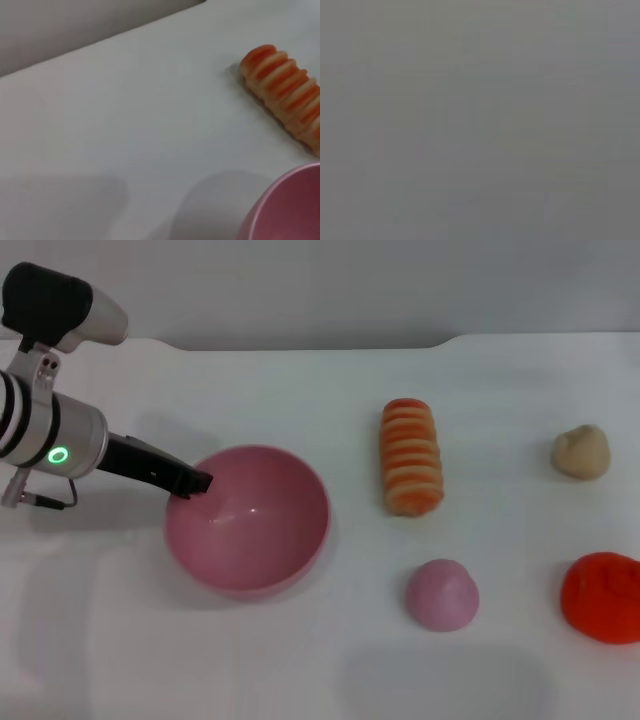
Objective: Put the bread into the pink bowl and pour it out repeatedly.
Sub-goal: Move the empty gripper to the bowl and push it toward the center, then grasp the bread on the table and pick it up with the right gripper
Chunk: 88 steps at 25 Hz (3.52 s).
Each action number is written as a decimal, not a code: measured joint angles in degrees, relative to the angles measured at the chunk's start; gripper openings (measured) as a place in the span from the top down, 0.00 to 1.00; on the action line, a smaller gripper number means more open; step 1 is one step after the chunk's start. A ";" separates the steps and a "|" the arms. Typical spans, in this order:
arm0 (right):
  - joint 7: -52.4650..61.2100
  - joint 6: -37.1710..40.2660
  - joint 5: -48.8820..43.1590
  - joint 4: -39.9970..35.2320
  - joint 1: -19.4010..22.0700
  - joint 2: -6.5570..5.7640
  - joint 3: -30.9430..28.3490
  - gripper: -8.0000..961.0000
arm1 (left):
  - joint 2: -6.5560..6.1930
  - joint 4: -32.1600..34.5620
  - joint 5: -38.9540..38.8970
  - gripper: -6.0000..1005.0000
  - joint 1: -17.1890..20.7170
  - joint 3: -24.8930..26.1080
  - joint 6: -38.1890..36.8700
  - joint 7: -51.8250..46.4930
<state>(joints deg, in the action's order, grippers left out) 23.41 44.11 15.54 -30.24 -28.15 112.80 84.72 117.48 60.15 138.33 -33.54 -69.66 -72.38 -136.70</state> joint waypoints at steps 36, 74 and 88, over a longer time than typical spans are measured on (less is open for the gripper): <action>108.39 44.69 -149.75 -10.76 -29.77 -5.50 -18.59 0.53 | 0.25 -0.49 -0.32 0.95 -1.76 -4.49 6.01 3.05; 101.91 12.69 -158.64 -4.06 -26.35 6.23 -16.24 0.55 | 0.36 -1.10 -0.43 0.95 -2.81 -7.50 8.24 2.97; 102.50 10.04 -158.61 -1.39 -26.34 6.29 -16.18 0.55 | 0.36 -1.19 -0.35 0.95 -3.21 -7.55 8.33 2.92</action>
<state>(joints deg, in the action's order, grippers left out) 125.91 54.15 -143.06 -31.63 -54.48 119.10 68.54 117.85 58.96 137.98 -36.76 -77.21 -64.05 -133.77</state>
